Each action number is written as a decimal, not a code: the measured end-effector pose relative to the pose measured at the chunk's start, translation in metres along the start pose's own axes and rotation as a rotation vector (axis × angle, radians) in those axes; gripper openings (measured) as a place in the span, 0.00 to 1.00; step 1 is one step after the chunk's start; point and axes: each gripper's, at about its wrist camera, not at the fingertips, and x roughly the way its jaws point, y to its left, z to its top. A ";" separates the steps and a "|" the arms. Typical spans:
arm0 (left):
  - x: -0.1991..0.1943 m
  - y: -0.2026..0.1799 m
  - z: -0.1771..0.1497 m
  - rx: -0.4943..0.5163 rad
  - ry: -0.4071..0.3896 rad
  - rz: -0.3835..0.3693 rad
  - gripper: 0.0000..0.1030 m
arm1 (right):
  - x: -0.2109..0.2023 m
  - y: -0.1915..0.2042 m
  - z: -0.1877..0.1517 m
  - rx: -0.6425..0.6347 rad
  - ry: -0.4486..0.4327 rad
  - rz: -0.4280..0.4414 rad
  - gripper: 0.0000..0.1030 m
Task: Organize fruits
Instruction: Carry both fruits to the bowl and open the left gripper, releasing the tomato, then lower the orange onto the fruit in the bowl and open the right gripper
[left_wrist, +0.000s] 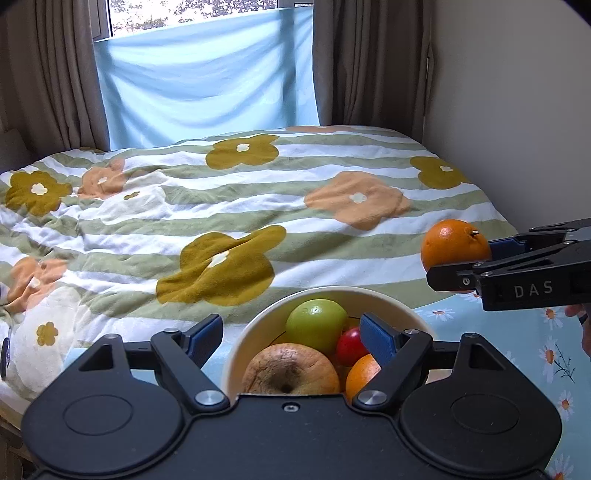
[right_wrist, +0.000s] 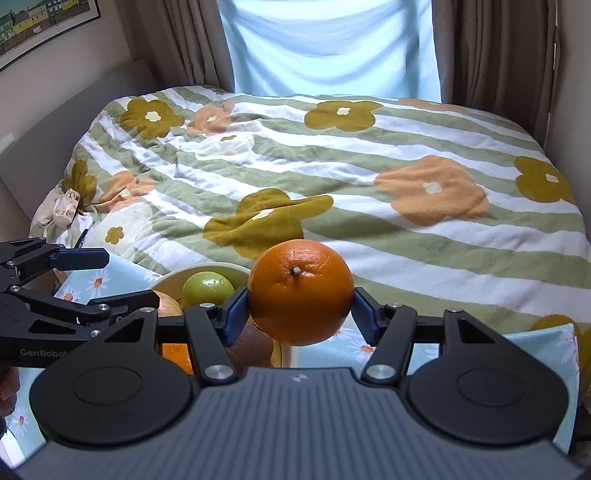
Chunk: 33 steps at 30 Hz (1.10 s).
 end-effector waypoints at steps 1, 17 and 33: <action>-0.002 0.003 -0.001 -0.005 -0.002 0.005 0.82 | 0.003 0.002 0.001 -0.005 0.002 0.006 0.72; -0.013 0.029 -0.022 -0.084 0.011 0.078 0.82 | 0.058 0.018 0.006 -0.037 0.058 0.093 0.73; -0.015 0.024 -0.027 -0.117 0.017 0.116 0.82 | 0.061 0.011 0.001 -0.059 0.004 0.174 0.97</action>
